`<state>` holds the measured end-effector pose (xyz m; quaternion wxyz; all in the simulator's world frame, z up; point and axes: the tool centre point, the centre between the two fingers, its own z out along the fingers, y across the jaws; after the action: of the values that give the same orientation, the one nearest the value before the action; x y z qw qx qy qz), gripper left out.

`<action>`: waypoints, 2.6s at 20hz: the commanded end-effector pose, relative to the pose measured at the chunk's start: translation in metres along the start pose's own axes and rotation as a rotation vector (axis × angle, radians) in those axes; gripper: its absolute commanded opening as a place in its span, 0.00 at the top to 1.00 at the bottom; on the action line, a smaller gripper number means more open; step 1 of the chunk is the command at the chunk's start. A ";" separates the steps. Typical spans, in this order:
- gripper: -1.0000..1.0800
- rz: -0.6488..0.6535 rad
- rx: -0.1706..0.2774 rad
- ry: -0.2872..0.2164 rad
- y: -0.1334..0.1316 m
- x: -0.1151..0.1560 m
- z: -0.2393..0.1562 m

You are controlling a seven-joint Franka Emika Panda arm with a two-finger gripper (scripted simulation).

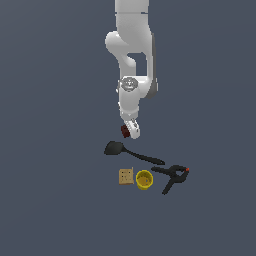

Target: Pick up a designated object from a clutter of objects.

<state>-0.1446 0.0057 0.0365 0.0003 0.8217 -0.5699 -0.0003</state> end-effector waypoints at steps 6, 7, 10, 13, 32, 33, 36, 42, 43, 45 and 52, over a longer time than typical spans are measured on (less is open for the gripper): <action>0.04 0.001 0.001 0.000 -0.001 0.000 0.010; 0.04 0.001 0.001 0.000 -0.001 0.000 0.009; 1.00 0.001 0.001 0.000 -0.001 0.000 0.009; 1.00 0.001 0.001 0.000 -0.001 0.000 0.009; 1.00 0.001 0.001 0.000 -0.024 0.002 -0.024; 1.00 0.001 0.001 0.000 -0.028 0.002 -0.029; 1.00 0.001 0.001 0.001 -0.040 0.003 -0.047; 1.00 0.001 0.001 0.001 -0.070 0.005 -0.090; 1.00 0.001 0.001 0.001 -0.075 0.006 -0.098; 1.00 0.001 0.001 0.001 -0.086 0.007 -0.113; 1.00 0.001 0.001 0.001 -0.126 0.010 -0.169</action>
<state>-0.0318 0.0382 0.1921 0.0008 0.8214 -0.5703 0.0000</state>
